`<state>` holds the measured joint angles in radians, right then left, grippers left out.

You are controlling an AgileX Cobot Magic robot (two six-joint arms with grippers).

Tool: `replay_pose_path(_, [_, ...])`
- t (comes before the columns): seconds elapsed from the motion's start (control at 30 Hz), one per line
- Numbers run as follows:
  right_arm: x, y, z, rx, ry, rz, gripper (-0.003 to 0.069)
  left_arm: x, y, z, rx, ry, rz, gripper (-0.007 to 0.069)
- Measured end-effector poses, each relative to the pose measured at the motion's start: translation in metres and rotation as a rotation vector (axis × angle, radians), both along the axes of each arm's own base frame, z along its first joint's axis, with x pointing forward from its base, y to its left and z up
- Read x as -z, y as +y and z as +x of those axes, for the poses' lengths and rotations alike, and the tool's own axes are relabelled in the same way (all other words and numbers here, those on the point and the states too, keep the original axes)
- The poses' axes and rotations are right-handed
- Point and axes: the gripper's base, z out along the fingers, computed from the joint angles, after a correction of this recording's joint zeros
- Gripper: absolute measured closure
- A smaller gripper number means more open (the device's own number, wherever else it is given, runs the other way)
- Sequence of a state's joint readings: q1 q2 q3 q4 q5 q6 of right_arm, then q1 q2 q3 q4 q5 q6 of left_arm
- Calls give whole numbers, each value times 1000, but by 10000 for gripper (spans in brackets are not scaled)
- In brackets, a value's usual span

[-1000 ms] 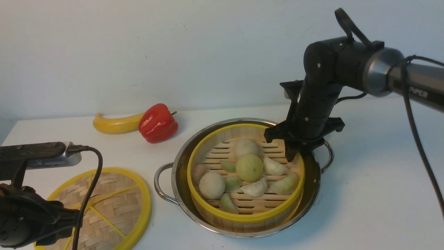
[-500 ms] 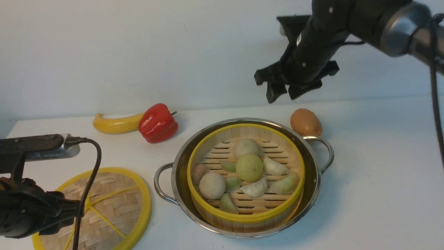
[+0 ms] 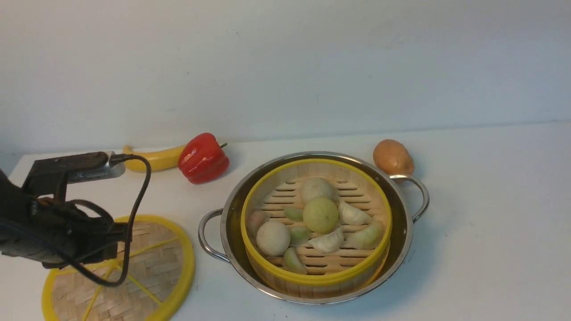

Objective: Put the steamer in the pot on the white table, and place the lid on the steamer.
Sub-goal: 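Grasp the bamboo steamer lid lying on the table by its centre knob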

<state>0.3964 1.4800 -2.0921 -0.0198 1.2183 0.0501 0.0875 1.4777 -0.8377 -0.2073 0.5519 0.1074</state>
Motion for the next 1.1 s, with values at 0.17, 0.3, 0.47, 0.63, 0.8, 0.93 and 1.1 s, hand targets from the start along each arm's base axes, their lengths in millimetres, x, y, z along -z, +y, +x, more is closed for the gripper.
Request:
replay_pose_path(0.17, [-23,-45,-101,17,-135,18,263,11,2,24,8,41,-1,384])
replay_pose_path(0.3, [1,-72,-155,50,-146,-18,264,18,4,30,25,76,18,384])
replay_pose_path(0.47, [42,-103,-216,122,-159,6,264,20,8,31,49,102,71,384])
replay_pose_path(0.63, [69,-114,-241,139,-148,50,264,23,9,31,52,119,85,384])
replay_pose_path(0.8, [73,-114,-245,127,-142,73,264,29,9,33,51,129,84,384])
replay_pose_path(0.93, [74,-112,-244,115,-134,83,264,35,9,35,51,144,82,384])
replay_pose_path(1.1, [74,-110,-242,109,-124,85,264,50,10,40,49,159,81,384])
